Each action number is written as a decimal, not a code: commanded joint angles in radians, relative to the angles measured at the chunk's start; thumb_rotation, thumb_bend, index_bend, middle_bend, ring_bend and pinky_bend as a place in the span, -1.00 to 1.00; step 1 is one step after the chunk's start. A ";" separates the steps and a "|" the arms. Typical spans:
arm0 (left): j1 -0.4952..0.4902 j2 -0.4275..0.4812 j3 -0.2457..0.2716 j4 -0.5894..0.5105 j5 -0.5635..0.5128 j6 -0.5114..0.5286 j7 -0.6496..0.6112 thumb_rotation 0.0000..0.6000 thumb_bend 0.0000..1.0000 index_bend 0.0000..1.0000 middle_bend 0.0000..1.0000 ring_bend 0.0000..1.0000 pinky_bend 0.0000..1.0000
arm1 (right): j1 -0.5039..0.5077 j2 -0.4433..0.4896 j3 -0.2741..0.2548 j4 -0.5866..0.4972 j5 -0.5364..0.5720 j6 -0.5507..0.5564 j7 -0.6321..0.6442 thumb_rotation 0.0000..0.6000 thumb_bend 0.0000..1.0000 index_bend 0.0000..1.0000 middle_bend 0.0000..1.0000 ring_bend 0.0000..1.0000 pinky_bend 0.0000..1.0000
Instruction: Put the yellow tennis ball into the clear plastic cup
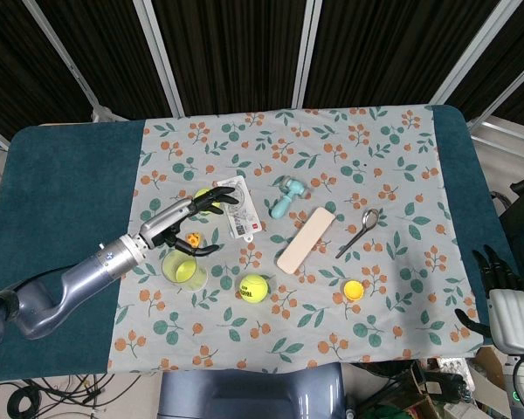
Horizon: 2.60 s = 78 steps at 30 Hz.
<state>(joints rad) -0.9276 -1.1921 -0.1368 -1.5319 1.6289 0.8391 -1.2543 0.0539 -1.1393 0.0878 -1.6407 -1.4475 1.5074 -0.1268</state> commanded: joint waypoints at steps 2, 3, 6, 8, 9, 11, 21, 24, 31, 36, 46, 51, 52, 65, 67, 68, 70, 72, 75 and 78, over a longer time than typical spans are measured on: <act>-0.009 -0.009 0.002 0.004 -0.008 0.000 0.021 1.00 -0.38 -0.86 -0.74 -0.90 -0.66 | -0.001 0.000 0.002 0.000 0.003 0.001 0.002 1.00 -0.84 -0.93 -1.00 -0.79 -0.48; -0.012 -0.011 0.003 0.007 -0.008 0.000 0.032 1.00 -0.38 -0.86 -0.74 -0.90 -0.66 | -0.002 0.000 0.002 0.000 0.004 0.002 0.002 1.00 -0.83 -0.93 -1.00 -0.79 -0.48; -0.019 -0.015 0.007 0.007 -0.005 -0.003 0.062 1.00 -0.38 -0.86 -0.75 -0.90 -0.66 | -0.003 0.000 0.003 -0.001 0.003 0.003 0.004 1.00 -0.84 -0.93 -1.00 -0.78 -0.48; -0.023 -0.015 0.010 0.004 -0.007 -0.006 0.101 1.00 -0.38 -0.86 -0.76 -0.90 -0.66 | 0.000 0.003 -0.001 0.001 -0.003 -0.002 0.005 1.00 -0.84 -0.93 -1.00 -0.79 -0.48; -0.025 -0.016 0.011 0.000 -0.012 -0.010 0.124 1.00 -0.38 -0.86 -0.76 -0.90 -0.66 | 0.000 0.005 -0.002 0.001 -0.007 -0.002 0.009 1.00 -0.84 -0.93 -1.00 -0.79 -0.48; -0.026 -0.015 0.012 -0.008 -0.022 -0.017 0.147 1.00 -0.38 -0.86 -0.77 -0.90 -0.66 | -0.001 0.005 -0.002 0.001 -0.009 0.002 0.007 1.00 -0.84 -0.93 -1.00 -0.79 -0.48; -0.022 -0.026 0.012 0.005 -0.080 -0.029 0.218 1.00 -0.39 -0.86 -0.77 -0.90 -0.66 | -0.003 0.006 0.000 0.002 0.000 0.000 0.014 1.00 -0.83 -0.93 -1.00 -0.79 -0.48; -0.021 -0.029 0.010 0.015 -0.094 -0.030 0.256 1.00 -0.39 -0.86 -0.77 -0.90 -0.66 | -0.004 0.005 0.000 -0.001 0.004 -0.003 0.014 1.00 -0.83 -0.93 -1.00 -0.79 -0.48; -0.010 -0.027 -0.004 0.014 -0.133 -0.023 0.269 1.00 -0.39 -0.86 -0.77 -0.90 -0.66 | -0.004 0.004 0.001 0.000 0.003 -0.001 0.012 1.00 -0.83 -0.93 -1.00 -0.78 -0.48; -0.002 -0.013 -0.003 0.039 -0.146 -0.018 0.350 1.00 -0.39 -0.88 -0.78 -0.90 -0.66 | -0.006 0.004 0.000 -0.002 0.005 -0.002 0.013 1.00 -0.83 -0.93 -1.00 -0.79 -0.48; 0.010 0.003 0.018 0.175 -0.300 -0.096 0.756 1.00 -0.62 -0.98 -0.86 -0.93 -0.79 | -0.010 0.010 0.003 -0.009 0.015 -0.001 0.032 1.00 -0.83 -0.93 -1.00 -0.79 -0.48; -0.001 -0.022 0.027 0.258 -0.332 -0.135 0.865 1.00 -0.62 -1.00 -0.89 -0.99 -0.90 | -0.007 0.007 0.005 -0.007 0.016 -0.004 0.028 1.00 -0.83 -0.93 -1.00 -0.78 -0.48; -0.004 -0.027 0.030 0.277 -0.334 -0.145 0.879 1.00 -0.62 -1.00 -0.90 -1.00 -0.90 | -0.007 0.006 0.006 -0.006 0.017 -0.005 0.027 1.00 -0.83 -0.93 -1.00 -0.79 -0.48; -0.059 -0.172 0.018 0.523 -0.293 -0.258 0.765 1.00 -0.71 -1.00 -0.90 -1.00 -0.90 | -0.016 0.005 -0.003 -0.018 0.004 0.012 -0.006 1.00 -0.83 -0.96 -1.00 -0.79 -0.48; -0.078 -0.200 0.026 0.567 -0.268 -0.285 0.738 1.00 -0.73 -1.00 -0.91 -1.00 -0.90 | -0.015 0.005 -0.003 -0.019 0.010 0.007 -0.013 1.00 -0.83 -0.96 -1.00 -0.79 -0.48; -0.087 -0.212 0.030 0.585 -0.255 -0.296 0.725 1.00 -0.73 -1.00 -0.91 -1.00 -0.90 | -0.015 0.005 -0.001 -0.019 0.013 0.005 -0.015 1.00 -0.83 -0.96 -1.00 -0.79 -0.48; -0.105 -0.243 0.043 0.630 -0.222 -0.312 0.696 1.00 -0.74 -1.00 -0.91 -1.00 -0.90 | -0.014 0.005 0.003 -0.019 0.019 0.006 -0.017 1.00 -0.83 -0.96 -1.00 -0.79 -0.48; -0.116 -0.279 0.051 0.678 -0.195 -0.313 0.665 1.00 -0.73 -1.00 -0.91 -1.00 -0.87 | -0.014 0.005 0.006 -0.019 0.022 0.007 -0.017 1.00 -0.83 -0.97 -1.00 -0.79 -0.48; -0.131 -0.329 0.059 0.739 -0.169 -0.313 0.610 1.00 -0.73 -1.00 -0.90 -1.00 -0.81 | -0.017 0.006 0.005 -0.021 0.022 0.010 -0.016 1.00 -0.83 -0.97 -1.00 -0.79 -0.48; -0.151 -0.382 0.079 0.798 -0.130 -0.314 0.559 1.00 -0.73 -1.00 -0.88 -1.00 -0.80 | -0.020 0.010 0.002 -0.024 0.018 0.013 -0.014 1.00 -0.82 -0.97 -1.00 -0.79 -0.48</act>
<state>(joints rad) -1.0602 -1.5403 -0.0746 -0.7690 1.4697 0.5295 -0.6631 0.0343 -1.1301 0.0907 -1.6647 -1.4292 1.5206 -0.1407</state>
